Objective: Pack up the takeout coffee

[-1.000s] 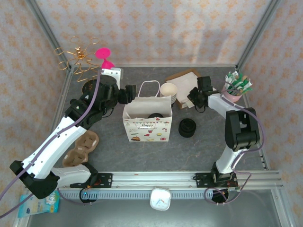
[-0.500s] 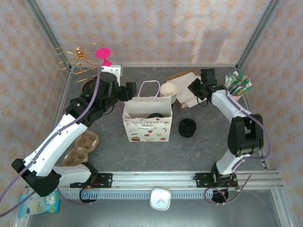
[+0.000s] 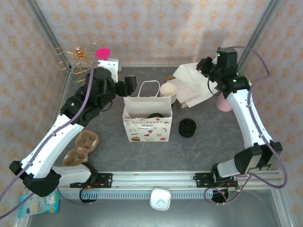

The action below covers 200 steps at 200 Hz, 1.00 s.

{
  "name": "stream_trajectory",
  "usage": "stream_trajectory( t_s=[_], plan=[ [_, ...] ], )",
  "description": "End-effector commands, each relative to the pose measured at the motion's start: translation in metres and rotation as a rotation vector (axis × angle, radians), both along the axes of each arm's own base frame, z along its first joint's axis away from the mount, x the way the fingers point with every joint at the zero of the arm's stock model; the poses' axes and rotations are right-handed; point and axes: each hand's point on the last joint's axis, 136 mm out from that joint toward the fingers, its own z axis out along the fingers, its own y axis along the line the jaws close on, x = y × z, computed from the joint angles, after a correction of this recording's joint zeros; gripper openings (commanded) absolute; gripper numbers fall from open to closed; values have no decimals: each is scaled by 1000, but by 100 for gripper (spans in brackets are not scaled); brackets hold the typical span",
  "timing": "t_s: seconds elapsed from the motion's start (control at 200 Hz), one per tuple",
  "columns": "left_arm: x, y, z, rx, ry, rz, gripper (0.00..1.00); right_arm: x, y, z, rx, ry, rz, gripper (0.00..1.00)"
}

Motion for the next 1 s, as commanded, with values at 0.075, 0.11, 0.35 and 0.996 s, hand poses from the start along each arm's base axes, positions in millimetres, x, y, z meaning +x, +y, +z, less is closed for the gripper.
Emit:
stream_trajectory(
  t_s=[0.075,0.11,0.35,0.996],
  plan=[
    [-17,-21,53,-31,-210,-190,79,-44,15,75,26,-136,125,0],
    [-19,-26,59,-38,-230,-224,79,-50,18,86,36,-156,145,0],
    [-29,-69,74,-28,-290,-405,78,-86,37,134,116,-215,284,0],
    [-18,-139,63,190,-319,-716,80,-124,93,145,236,-167,602,0]
  ],
)
